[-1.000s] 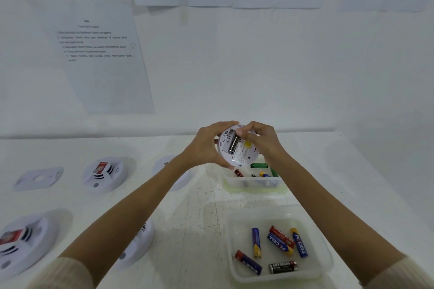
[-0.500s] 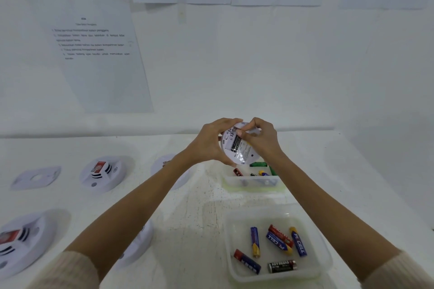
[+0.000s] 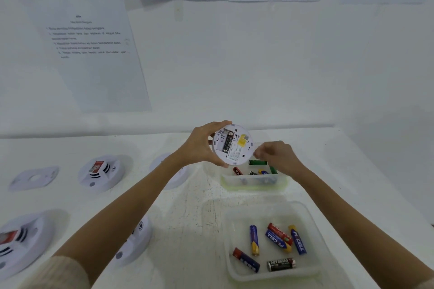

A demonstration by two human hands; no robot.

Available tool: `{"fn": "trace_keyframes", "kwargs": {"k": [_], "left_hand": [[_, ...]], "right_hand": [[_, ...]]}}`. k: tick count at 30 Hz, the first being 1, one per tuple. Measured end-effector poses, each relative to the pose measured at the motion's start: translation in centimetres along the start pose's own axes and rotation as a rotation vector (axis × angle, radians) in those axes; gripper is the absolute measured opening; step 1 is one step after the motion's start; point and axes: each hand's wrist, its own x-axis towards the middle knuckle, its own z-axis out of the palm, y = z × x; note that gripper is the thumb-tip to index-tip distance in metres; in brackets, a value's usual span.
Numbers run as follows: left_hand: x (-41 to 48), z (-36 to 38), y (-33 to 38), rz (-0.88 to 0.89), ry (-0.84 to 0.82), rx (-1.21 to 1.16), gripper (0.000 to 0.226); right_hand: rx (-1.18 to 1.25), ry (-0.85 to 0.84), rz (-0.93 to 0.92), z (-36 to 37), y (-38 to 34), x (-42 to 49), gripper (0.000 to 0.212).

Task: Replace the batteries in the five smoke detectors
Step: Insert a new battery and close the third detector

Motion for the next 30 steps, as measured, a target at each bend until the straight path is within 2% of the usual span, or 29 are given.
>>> {"fn": "trace_keyframes", "kwargs": {"k": [4,7,11,15,18,20,23,25,28,30], "left_hand": [[0.3,0.3,0.2,0.004,-0.010,0.034,0.101],[0.3,0.3,0.2,-0.005,0.000,0.039,0.101],[0.3,0.2,0.3,-0.008,-0.003,0.044,0.101],[0.0,-0.2,0.3,-0.023,0.004,0.041,0.102],[-0.2,-0.5,0.3,-0.025,0.017,0.050,0.103],[-0.3,-0.6,0.3,-0.034,0.029,0.036,0.103],[-0.3,-0.7,0.4,-0.043,0.039,0.019,0.103],[-0.2,-0.7,0.5,-0.042,0.036,0.019,0.103],[0.0,-0.5,0.9,-0.022,0.038,0.021,0.102],[0.3,-0.3,1.2,0.011,0.040,0.021,0.101]], "right_hand": [[-0.441,-0.112,-0.128,1.4,0.4,0.7,0.034],[-0.559,-0.181,-0.118,1.4,0.2,1.1,0.041],[-0.701,-0.238,-0.198,1.0,-0.1,1.4,0.029],[-0.563,-0.205,-0.218,1.0,0.3,1.7,0.021],[-0.261,-0.080,-0.157,1.1,0.4,1.5,0.018],[-0.052,0.080,-0.113,0.9,0.3,1.2,0.014],[0.133,0.446,-0.105,-0.3,-0.5,0.6,0.011],[0.264,0.572,-0.201,-1.1,-1.9,0.0,0.011],[0.397,0.497,-0.433,-0.8,-4.4,-0.9,0.014],[0.307,0.442,-0.646,0.4,-5.1,-1.2,0.015]]}}
